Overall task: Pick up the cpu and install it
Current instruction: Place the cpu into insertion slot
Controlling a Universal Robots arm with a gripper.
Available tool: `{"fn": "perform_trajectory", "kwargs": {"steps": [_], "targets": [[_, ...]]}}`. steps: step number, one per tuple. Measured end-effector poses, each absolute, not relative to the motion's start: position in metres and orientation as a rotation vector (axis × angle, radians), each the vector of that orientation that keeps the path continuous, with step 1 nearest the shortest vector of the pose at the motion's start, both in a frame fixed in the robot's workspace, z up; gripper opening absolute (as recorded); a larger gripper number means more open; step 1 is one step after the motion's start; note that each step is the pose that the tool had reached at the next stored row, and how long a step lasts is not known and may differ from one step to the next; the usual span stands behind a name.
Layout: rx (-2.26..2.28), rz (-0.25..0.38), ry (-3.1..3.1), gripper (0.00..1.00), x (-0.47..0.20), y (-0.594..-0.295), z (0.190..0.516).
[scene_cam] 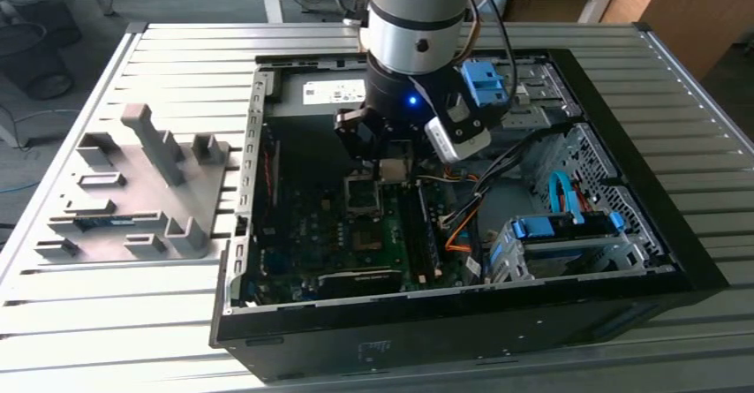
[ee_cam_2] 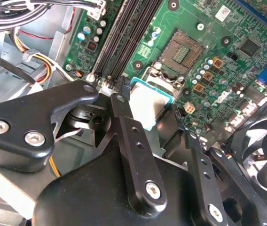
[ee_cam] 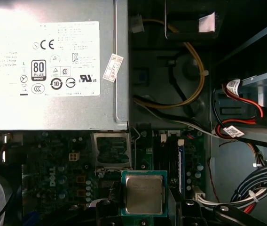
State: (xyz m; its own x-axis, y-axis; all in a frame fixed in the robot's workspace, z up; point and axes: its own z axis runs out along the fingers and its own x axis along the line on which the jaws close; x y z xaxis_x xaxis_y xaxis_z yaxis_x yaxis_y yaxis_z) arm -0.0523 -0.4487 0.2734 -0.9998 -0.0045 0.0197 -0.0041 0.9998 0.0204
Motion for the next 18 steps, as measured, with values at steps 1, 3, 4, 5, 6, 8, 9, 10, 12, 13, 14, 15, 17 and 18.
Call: {"fn": "perform_trajectory", "kwargs": {"steps": [1,3,4,5,6,8,9,10,12,13,14,15,17,18], "targets": [[0.007,-0.032,-3.122,0.47,-0.0527,-0.4486,0.2732],[0.007,-0.032,-3.122,0.47,-0.0536,-0.4486,0.2730],[0.007,-0.032,-3.122,0.47,-0.0539,-0.4486,0.2729],[0.007,-0.032,-3.122,0.47,-0.0540,-0.4486,0.2728],[0.007,-0.032,-3.122,0.47,-0.0540,-0.4486,0.2729],[0.007,-0.032,-3.122,0.47,-0.0540,-0.4486,0.2728],[0.007,-0.032,-3.122,0.47,-0.0540,-0.4486,0.2728],[0.007,-0.032,-3.122,0.47,-0.0540,-0.4486,0.2728],[0.007,-0.032,-3.122,0.47,-0.0540,-0.4486,0.2728],[0.007,-0.032,-3.122,0.47,-0.0540,-0.4486,0.2727],[0.007,-0.032,-3.122,0.47,-0.0540,-0.4487,0.2726],[0.007,-0.032,-3.122,0.47,-0.0541,-0.4490,0.2726],[0.007,-0.031,-3.122,0.47,-0.0541,-0.4505,0.2722],[0.007,-0.031,-3.122,0.47,-0.0542,-0.4512,0.2716]]}}
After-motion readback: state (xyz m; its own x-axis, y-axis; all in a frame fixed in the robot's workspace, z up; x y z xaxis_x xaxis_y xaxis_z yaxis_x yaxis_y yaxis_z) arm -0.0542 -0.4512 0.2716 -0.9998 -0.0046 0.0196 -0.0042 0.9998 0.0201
